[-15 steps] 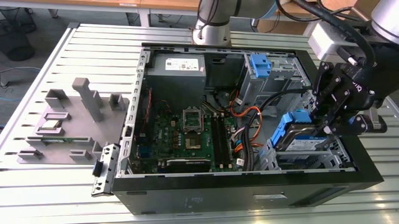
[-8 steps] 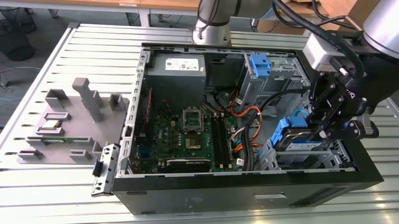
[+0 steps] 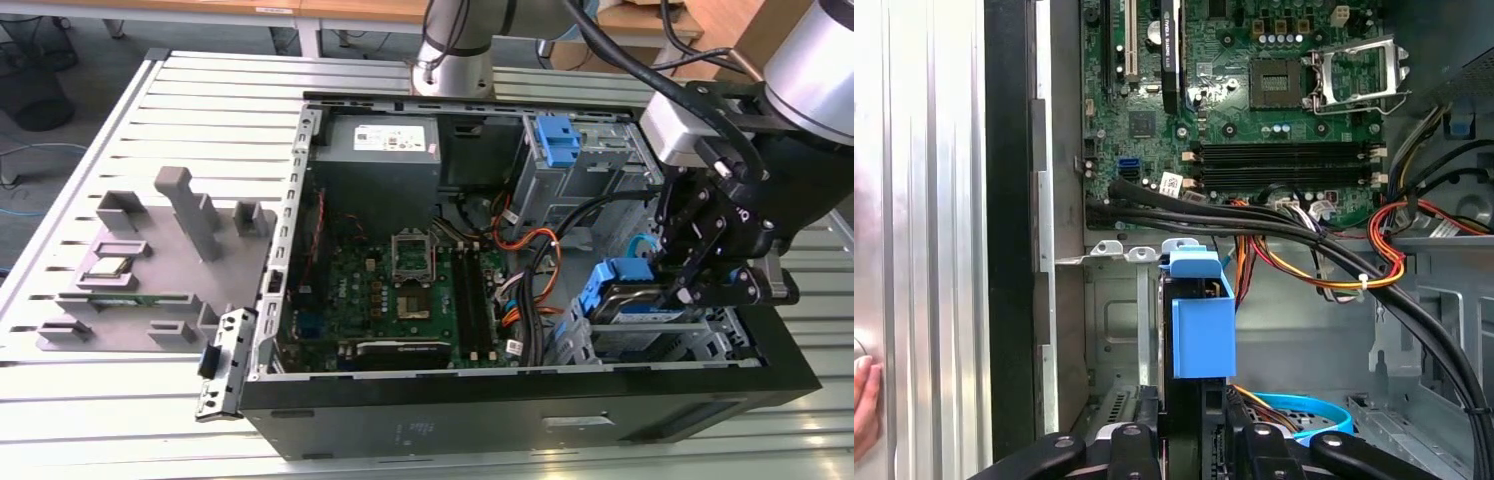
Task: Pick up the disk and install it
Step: 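Insert the disk into the insertion slot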
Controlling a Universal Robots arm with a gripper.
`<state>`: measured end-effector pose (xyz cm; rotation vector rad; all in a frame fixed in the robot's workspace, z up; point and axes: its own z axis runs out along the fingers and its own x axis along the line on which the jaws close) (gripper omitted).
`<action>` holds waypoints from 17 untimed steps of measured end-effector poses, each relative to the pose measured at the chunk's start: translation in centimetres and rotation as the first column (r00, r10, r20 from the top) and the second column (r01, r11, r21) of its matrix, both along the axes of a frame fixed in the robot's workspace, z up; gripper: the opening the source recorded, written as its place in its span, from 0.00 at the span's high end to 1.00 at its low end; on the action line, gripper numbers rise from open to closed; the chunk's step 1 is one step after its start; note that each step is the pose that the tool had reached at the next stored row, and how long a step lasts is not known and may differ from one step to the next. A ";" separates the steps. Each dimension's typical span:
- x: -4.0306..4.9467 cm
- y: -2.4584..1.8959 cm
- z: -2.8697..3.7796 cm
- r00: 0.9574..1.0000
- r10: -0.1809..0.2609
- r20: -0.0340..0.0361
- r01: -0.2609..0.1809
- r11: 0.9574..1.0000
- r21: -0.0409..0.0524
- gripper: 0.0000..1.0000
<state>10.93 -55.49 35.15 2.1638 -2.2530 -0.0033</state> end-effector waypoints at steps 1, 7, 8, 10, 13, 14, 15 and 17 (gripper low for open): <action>0.00 0.00 0.00 1.000 0.000 0.000 0.000 1.000 0.000 0.65; 0.00 0.00 -0.02 1.000 0.000 0.000 0.000 1.000 0.000 0.65; 0.00 0.00 -0.03 1.000 0.000 0.000 0.000 1.000 0.000 0.65; 0.00 0.00 -0.03 1.000 0.000 0.000 0.000 1.000 0.000 0.65; 0.00 0.01 -0.08 1.000 0.000 0.000 0.000 1.000 0.001 0.59; 0.00 0.00 -0.06 1.000 0.000 0.000 0.000 1.000 0.001 0.59; 0.00 0.00 -0.05 1.000 0.000 0.000 0.000 1.000 0.000 0.59; 0.00 0.00 -0.05 1.000 0.000 0.000 0.000 1.000 0.000 0.59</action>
